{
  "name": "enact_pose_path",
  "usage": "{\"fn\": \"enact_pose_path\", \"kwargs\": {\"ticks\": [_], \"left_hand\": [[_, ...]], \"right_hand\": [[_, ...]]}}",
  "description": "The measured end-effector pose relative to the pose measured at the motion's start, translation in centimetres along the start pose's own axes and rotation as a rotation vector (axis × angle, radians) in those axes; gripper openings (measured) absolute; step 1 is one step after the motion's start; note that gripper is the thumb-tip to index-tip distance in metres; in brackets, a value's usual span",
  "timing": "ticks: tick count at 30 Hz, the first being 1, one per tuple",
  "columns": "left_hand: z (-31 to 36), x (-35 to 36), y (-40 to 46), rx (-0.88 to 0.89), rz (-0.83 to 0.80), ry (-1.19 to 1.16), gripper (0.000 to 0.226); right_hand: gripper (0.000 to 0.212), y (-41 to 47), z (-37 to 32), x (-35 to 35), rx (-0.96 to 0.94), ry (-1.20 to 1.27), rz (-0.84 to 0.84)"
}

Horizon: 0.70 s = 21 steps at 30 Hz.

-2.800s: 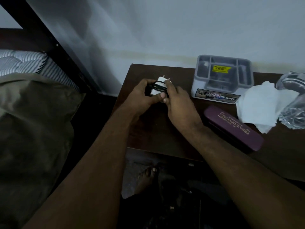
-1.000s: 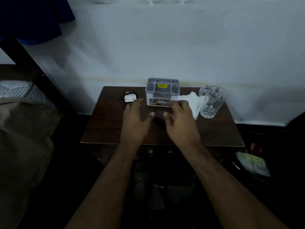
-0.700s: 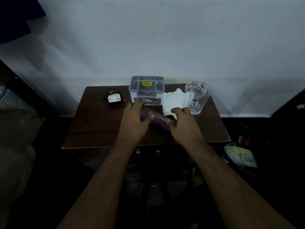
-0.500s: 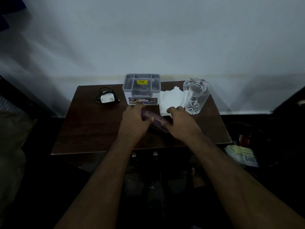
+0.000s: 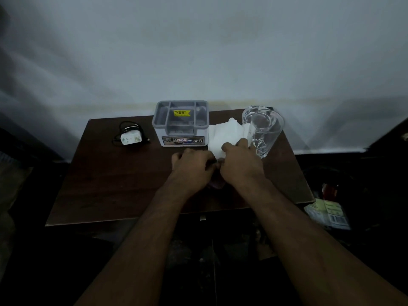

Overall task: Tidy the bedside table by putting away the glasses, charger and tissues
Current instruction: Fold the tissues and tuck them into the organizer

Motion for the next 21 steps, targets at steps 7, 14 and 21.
{"fn": "enact_pose_path", "kwargs": {"ticks": [7,14,21], "left_hand": [[-0.6,0.5,0.7,-0.026,-0.024,0.061,0.019],[-0.4,0.6,0.6,-0.091,0.007,-0.046,0.036],[0.5,1.6,1.1,-0.107,-0.004,0.010,0.039]], "right_hand": [[0.043,-0.2,0.0,0.7,-0.030,0.011,-0.110],[0.031,-1.4,0.2,0.2,-0.084,0.020,-0.149],[0.038,-1.4,2.1,-1.4,-0.015,0.044,-0.035]]}}
Point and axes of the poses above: each hand's wrist, its own y-axis towards the middle knuckle, its own x-axis out of the palm, z = x × y, the point moved 7 cm from there along y, towards the middle knuckle, and after that the axes turned 11 degrees about y, right-handed, at the moved point
